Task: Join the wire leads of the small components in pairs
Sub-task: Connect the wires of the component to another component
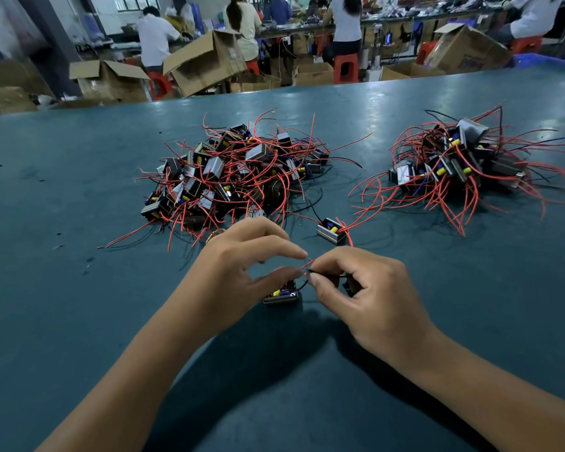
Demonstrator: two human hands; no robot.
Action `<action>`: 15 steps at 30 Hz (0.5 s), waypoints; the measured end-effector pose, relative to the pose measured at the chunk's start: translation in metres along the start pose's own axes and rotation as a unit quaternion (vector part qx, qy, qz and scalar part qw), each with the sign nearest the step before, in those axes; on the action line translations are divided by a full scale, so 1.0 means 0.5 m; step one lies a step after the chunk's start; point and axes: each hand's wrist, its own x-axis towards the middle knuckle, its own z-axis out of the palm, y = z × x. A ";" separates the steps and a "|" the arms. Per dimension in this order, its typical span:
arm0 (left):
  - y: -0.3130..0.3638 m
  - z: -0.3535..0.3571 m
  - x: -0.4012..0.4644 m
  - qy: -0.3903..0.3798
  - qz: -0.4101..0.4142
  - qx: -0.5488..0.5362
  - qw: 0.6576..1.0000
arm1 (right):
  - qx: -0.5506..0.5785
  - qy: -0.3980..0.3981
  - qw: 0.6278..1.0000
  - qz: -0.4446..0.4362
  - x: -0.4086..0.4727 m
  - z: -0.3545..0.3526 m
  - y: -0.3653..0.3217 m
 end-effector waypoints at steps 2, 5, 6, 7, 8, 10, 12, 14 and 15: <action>-0.001 0.004 -0.003 0.004 0.007 0.008 1.000 | 0.008 -0.003 1.000 -0.006 0.000 -0.001 0.000; -0.003 0.005 -0.002 0.008 0.022 0.023 0.999 | 0.018 -0.006 1.000 -0.007 0.002 -0.001 0.000; -0.004 0.006 -0.002 0.007 0.029 0.029 0.999 | 0.021 -0.007 1.000 -0.007 0.002 -0.001 0.000; -0.005 0.006 0.000 0.005 0.038 0.035 0.999 | 0.022 -0.008 1.000 -0.008 0.002 0.000 0.000; -0.007 0.005 0.001 0.000 0.049 0.045 0.998 | 0.020 -0.010 1.000 -0.010 0.003 0.000 0.000; -0.010 0.005 0.001 -0.011 0.072 0.076 0.994 | 0.013 -0.013 1.000 -0.014 0.003 0.000 0.000; -0.011 0.007 0.000 -0.015 0.083 0.092 0.992 | 0.012 -0.013 1.000 -0.012 0.003 -0.002 0.000; -0.010 0.011 -0.001 -0.015 0.074 0.082 0.994 | 0.016 -0.011 1.000 -0.012 0.004 -0.003 0.000; -0.008 0.012 -0.001 -0.017 0.064 0.067 0.996 | 0.015 -0.011 1.000 -0.014 0.004 -0.004 -0.001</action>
